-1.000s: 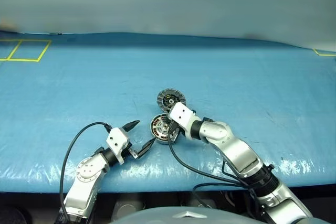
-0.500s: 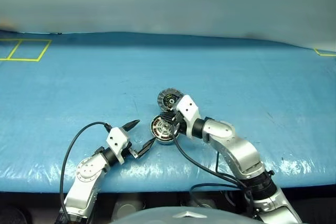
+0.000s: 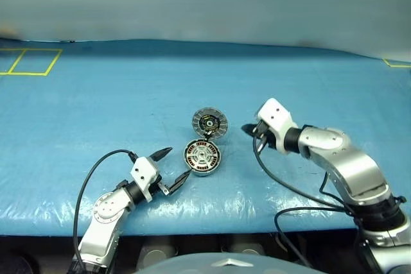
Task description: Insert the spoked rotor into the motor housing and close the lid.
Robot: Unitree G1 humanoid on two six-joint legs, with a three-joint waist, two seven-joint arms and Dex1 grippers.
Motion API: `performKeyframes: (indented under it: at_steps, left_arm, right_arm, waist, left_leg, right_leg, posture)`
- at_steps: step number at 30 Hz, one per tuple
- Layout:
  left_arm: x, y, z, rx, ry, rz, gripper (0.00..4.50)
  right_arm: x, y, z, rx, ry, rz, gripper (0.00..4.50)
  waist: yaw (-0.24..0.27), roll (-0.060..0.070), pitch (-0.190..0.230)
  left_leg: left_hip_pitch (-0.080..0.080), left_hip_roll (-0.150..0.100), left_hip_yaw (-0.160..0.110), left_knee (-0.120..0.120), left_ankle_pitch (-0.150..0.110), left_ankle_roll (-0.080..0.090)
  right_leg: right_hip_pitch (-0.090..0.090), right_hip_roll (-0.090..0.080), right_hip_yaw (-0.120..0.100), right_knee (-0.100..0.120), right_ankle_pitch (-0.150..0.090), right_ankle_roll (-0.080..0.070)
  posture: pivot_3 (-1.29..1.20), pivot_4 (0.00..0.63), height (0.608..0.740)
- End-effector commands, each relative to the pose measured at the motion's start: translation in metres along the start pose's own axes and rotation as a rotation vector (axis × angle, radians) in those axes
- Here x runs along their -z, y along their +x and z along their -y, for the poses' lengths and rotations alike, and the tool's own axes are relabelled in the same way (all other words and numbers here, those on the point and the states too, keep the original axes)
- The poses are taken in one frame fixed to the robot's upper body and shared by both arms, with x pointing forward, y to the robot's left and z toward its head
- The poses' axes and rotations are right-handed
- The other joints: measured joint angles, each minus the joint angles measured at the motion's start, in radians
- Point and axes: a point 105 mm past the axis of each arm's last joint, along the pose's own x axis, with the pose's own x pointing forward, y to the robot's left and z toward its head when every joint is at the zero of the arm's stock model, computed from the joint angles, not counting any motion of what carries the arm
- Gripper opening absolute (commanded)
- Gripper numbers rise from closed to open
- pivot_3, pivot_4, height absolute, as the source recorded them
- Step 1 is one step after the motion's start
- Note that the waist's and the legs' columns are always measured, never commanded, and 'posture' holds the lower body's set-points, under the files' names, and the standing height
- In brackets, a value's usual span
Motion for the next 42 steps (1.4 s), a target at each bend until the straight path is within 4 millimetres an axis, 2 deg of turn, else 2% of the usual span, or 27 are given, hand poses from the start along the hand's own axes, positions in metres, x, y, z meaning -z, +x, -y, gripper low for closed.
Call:
performKeyframes:
  at_steps: [1, 4, 7, 11, 19, 22, 26, 33, 34, 42]
  left_arm:
    - [-0.006, 0.002, 0.005, 0.026, 0.021, 0.033, 4.5]
    - [-0.007, 0.001, 0.008, 0.035, 0.017, 0.042, 4.5]
    - [-0.005, -0.002, 0.013, 0.056, 0.017, 0.037, 4.5]
    - [-0.005, -0.005, 0.015, 0.055, 0.003, 0.035, 4.5]
    - [0.0, -0.01, 0.018, 0.063, -0.024, 0.022, 4.5]
    - [0.001, -0.011, 0.019, 0.06, -0.029, 0.023, 3.94]
    - [0.0, -0.012, 0.019, 0.053, -0.053, 0.036, 2.59]
    - [0.0, -0.011, 0.017, 0.048, -0.053, 0.039, 0.23]
    - [0.0, -0.011, 0.017, 0.048, -0.051, 0.039, 0.03]
    - [-0.001, -0.012, 0.015, 0.046, -0.049, 0.042, 0.03]
  right_arm:
    - [-0.017, 0.012, 0.018, 0.086, 0.01, 0.086, 0.03]
    - [-0.025, 0.029, 0.016, 0.058, -0.019, 0.134, 0.03]
    - [-0.027, 0.048, 0.008, -0.064, -0.008, 0.146, 0.03]
    - [-0.033, 0.066, 0.005, -0.185, 0.142, 0.164, 0.03]
    - [-0.042, 0.07, -0.014, -0.431, 0.297, 0.198, 0.03]
    - [-0.05, 0.063, -0.025, -0.533, 0.335, 0.234, 0.0]
    - [-0.056, 0.054, -0.034, -0.588, 0.378, 0.274, 0.0]
    - [-0.047, 0.047, -0.052, -0.599, 0.424, 0.266, 0.0]
    - [-0.044, 0.047, -0.055, -0.6, 0.449, 0.267, 0.0]
    - [-0.021, 0.038, -0.092, -0.594, 0.643, 0.286, 0.0]
  waist:
    - [0.0, 0.0, 0.0]
    - [0.002, 0.0, 0.0]
    - [-0.001, 0.001, 0.001]
    - [-0.002, 0.002, 0.001]
    - [-0.001, 0.004, 0.002]
    - [-0.001, 0.004, 0.003]
    - [-0.001, 0.005, 0.003]
    - [-0.001, 0.006, 0.003]
    - [-0.001, 0.005, 0.003]
    - [-0.001, 0.006, 0.003]
  left_leg:
    - [0.0, 0.0, 0.0, 0.0, 0.0, 0.0]
    - [-0.001, 0.0, 0.0, -0.001, 0.0, 0.0]
    - [-0.001, 0.0, 0.001, -0.001, 0.0, 0.001]
    - [-0.001, 0.0, 0.001, 0.0, 0.0, 0.001]
    - [-0.001, 0.0, 0.001, 0.0, 0.0, 0.001]
    - [-0.001, 0.001, 0.001, -0.001, 0.0, 0.001]
    - [-0.001, 0.001, 0.001, 0.0, 0.0, 0.001]
    - [-0.001, 0.0, 0.001, 0.0, 0.0, 0.001]
    - [-0.001, 0.0, 0.001, 0.0, 0.0, 0.001]
    - [-0.001, 0.001, 0.001, 0.0, 0.0, 0.001]
  right_leg:
    - [0.0, 0.0, 0.0, 0.0, 0.0, 0.0]
    - [-0.001, 0.001, 0.0, 0.0, 0.002, 0.003]
    - [-0.001, 0.001, 0.001, -0.001, 0.004, 0.007]
    - [-0.001, 0.001, 0.001, 0.0, 0.004, 0.007]
    - [-0.001, 0.0, 0.001, 0.0, 0.004, 0.007]
    - [0.0, 0.0, 0.0, 0.0, 0.004, 0.007]
    - [-0.001, 0.0, 0.0, 0.0, 0.004, 0.007]
    - [-0.001, 0.0, 0.0, 0.0, 0.004, 0.007]
    - [-0.001, 0.0, 0.0, 0.0, 0.004, 0.007]
    - [-0.001, 0.0, 0.0, 0.0, 0.004, 0.007]
  posture:
    - [0.0, 0.15, 0.74]
    - [0.0, 0.15, 0.74]
    - [0.0, 0.15, 0.74]
    - [0.0, 0.15, 0.74]
    - [0.0, 0.15, 0.74]
    - [0.0, 0.15, 0.74]
    - [0.0, 0.15, 0.74]
    - [0.0, 0.15, 0.74]
    - [0.0, 0.15, 0.74]
    - [0.0, 0.15, 0.74]
